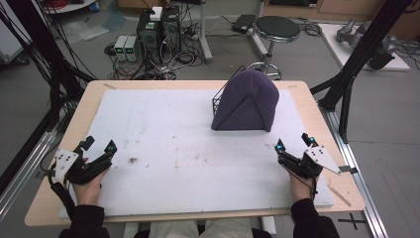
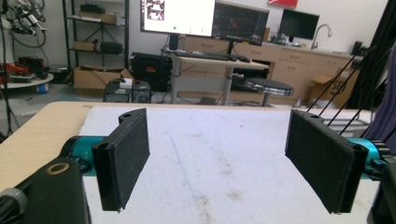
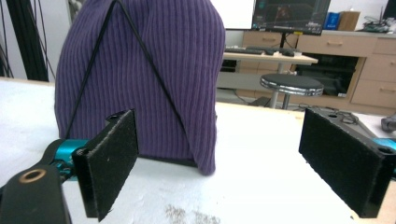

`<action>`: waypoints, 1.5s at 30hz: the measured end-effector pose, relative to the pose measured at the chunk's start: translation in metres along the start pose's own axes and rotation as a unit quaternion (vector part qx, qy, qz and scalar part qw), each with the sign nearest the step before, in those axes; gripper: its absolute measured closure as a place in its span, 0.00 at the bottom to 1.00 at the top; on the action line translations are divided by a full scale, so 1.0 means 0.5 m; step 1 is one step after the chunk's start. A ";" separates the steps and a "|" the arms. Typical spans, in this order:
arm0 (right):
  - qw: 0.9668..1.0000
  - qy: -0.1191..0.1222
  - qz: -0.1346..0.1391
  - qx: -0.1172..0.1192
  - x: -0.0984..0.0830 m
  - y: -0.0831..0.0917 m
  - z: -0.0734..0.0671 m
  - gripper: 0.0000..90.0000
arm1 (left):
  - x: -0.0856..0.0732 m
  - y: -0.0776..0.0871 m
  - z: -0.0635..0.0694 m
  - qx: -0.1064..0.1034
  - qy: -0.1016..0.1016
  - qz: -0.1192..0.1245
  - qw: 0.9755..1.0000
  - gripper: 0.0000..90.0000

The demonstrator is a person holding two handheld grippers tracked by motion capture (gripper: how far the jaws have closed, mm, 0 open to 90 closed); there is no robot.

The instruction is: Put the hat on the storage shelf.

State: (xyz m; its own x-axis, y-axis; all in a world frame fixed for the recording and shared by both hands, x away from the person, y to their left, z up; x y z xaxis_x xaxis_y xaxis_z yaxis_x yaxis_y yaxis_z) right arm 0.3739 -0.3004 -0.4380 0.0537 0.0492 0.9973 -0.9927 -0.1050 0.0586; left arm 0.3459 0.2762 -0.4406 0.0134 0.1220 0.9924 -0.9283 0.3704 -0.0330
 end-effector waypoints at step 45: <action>1.000 -0.002 -0.007 0.022 -0.010 0.007 0.001 0.13 | -0.004 0.003 0.010 -0.009 0.003 -0.004 1.000 0.25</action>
State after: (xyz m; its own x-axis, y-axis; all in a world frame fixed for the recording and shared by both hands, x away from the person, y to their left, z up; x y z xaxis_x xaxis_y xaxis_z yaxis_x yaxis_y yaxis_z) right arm 0.3702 -0.3013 -0.4425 0.0681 0.0466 0.9966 -0.9861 -0.1484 0.0743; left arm 0.3424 0.2718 -0.4421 0.0225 0.1243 0.9920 -0.9213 0.3880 -0.0277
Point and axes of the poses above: each handheld gripper's, and its own axes: y roughly backward along the jaws, x roughly out of its top, z roughly to its right, the point moved 8 cm from there along -y, roughly forward along the jaws, and after that the axes turned 8 degrees about -x, right-handed, at the moved point
